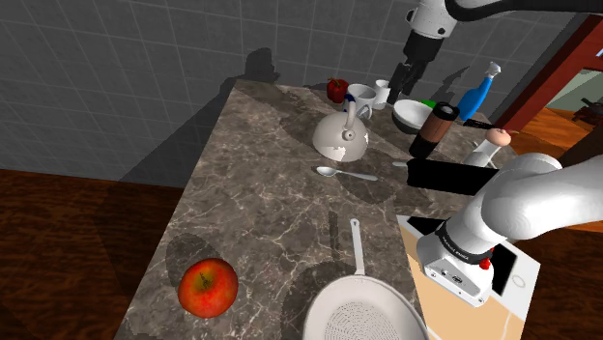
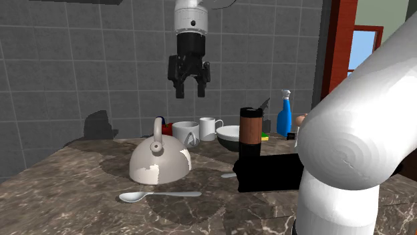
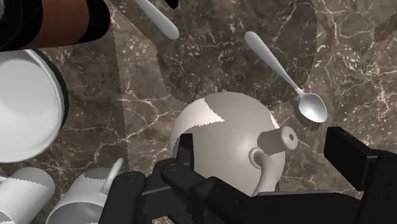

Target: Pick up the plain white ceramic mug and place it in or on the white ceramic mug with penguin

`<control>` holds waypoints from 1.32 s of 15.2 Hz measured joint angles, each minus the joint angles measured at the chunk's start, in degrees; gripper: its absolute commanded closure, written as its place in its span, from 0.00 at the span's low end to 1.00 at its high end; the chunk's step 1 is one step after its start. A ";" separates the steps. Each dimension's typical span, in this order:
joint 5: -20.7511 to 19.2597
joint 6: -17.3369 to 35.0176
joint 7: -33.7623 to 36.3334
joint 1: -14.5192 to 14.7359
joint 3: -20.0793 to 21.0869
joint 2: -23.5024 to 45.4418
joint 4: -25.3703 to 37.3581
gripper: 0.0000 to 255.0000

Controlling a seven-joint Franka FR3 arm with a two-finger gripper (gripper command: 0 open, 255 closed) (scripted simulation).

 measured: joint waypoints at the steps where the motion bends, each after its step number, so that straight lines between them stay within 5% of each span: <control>1: -0.66 0.93 -1.52 -0.37 -1.09 1.22 0.46 0.00; 11: -3.79 11.85 -16.14 -2.61 -11.10 15.38 5.57 0.00; 20: 1.24 19.14 -31.26 -3.91 -18.62 33.57 17.36 0.00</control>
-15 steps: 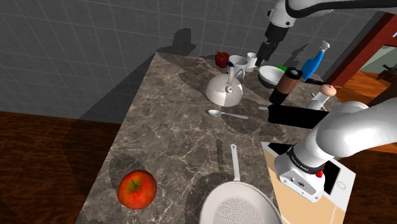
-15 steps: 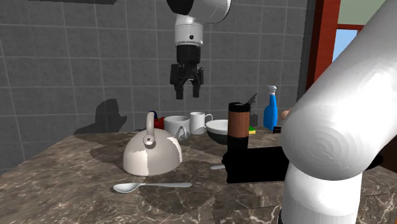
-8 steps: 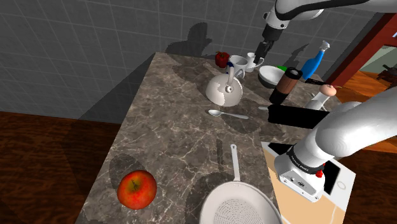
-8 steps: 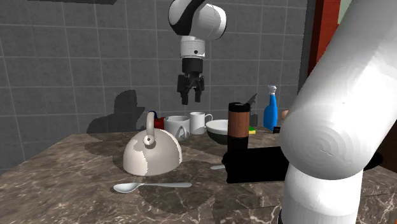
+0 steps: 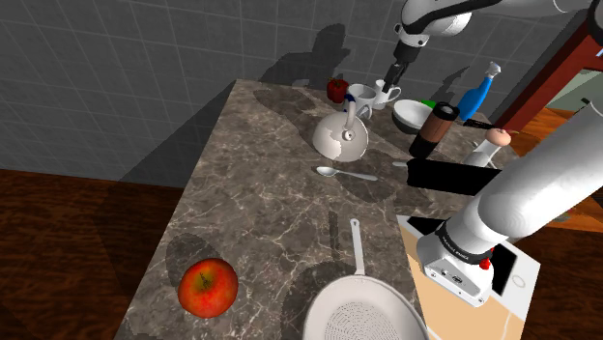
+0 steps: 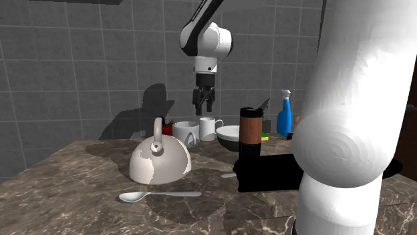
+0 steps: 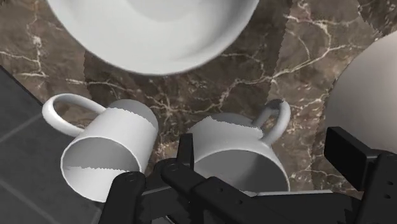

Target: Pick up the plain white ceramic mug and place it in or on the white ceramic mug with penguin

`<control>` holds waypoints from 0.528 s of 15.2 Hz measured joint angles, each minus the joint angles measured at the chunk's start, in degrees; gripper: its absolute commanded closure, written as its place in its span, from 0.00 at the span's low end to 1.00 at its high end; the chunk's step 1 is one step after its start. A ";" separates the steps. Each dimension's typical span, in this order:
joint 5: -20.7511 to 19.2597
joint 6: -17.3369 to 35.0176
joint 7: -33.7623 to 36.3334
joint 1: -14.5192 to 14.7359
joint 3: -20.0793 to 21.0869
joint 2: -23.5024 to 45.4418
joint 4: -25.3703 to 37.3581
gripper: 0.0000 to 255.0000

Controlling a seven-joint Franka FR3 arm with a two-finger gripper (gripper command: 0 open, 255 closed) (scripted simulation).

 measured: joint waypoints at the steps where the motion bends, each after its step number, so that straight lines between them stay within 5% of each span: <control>1: 1.14 0.19 -1.82 -0.30 -0.54 2.41 2.16 0.00; 8: 9.12 1.30 -13.07 -4.48 -1.82 17.52 15.54 0.00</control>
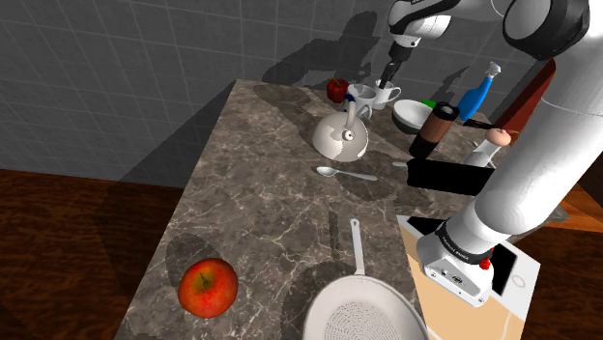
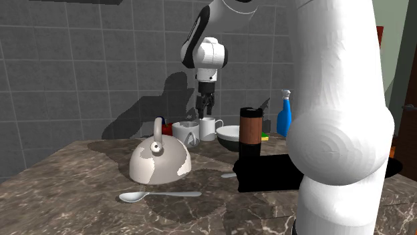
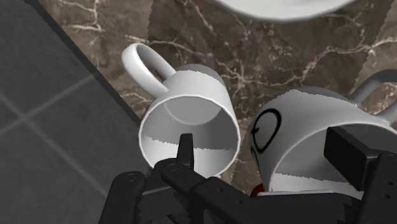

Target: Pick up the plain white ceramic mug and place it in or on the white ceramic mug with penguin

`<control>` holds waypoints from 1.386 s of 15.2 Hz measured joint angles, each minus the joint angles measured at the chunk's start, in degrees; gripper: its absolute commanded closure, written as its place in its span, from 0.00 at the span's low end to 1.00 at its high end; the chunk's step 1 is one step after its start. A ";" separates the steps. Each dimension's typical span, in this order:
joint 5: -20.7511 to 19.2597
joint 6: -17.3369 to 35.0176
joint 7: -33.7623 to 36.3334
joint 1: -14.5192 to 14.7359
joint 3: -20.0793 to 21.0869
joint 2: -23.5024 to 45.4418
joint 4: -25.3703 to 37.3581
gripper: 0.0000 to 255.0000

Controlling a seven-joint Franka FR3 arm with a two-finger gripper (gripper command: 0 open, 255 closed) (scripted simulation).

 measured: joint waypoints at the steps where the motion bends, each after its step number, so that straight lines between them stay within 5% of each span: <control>1: 0.66 -0.07 -0.72 -0.45 0.11 1.33 1.31 0.00; 14: 2.86 4.07 -2.76 -1.58 0.14 4.22 1.41 0.00; 15: 2.81 4.02 -2.62 -1.50 0.10 4.23 1.44 1.00; 21: 2.54 4.75 -2.12 -1.18 -0.04 3.73 0.62 1.00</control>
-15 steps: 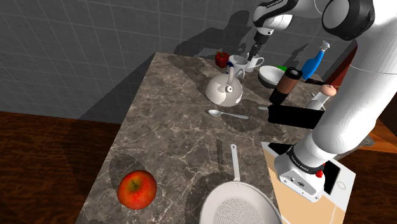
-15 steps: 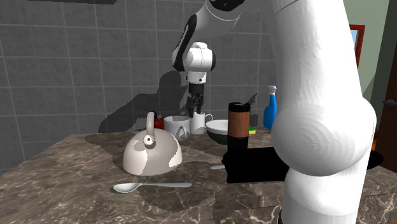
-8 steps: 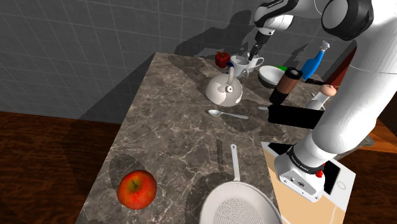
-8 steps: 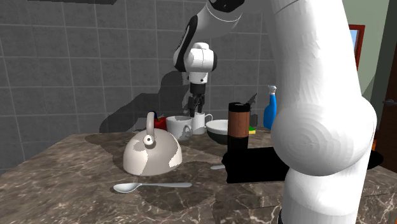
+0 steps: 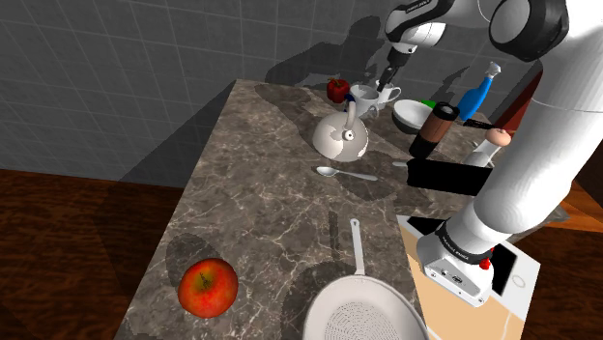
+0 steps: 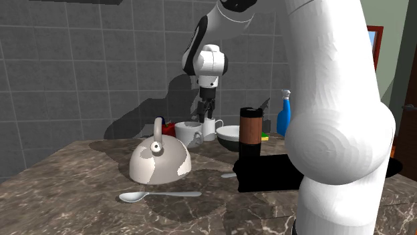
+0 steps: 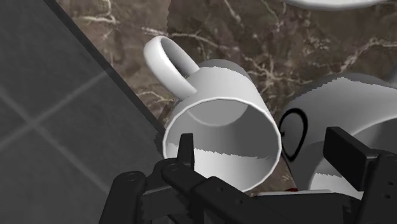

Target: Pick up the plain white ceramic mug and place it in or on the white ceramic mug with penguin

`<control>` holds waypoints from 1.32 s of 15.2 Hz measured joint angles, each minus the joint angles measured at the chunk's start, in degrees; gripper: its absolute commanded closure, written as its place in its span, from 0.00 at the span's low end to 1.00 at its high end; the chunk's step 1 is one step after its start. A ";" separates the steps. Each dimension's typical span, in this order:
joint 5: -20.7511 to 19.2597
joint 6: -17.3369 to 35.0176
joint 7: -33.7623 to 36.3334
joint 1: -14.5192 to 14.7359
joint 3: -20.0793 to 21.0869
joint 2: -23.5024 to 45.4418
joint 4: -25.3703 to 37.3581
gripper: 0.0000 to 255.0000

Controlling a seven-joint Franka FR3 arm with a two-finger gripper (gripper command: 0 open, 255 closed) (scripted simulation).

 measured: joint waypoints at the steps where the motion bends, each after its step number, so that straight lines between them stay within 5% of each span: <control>1: 0.03 0.17 -0.06 0.03 0.01 -0.23 -0.24 1.00; 20: -2.42 -10.47 1.65 0.83 -0.53 -2.98 5.91 1.00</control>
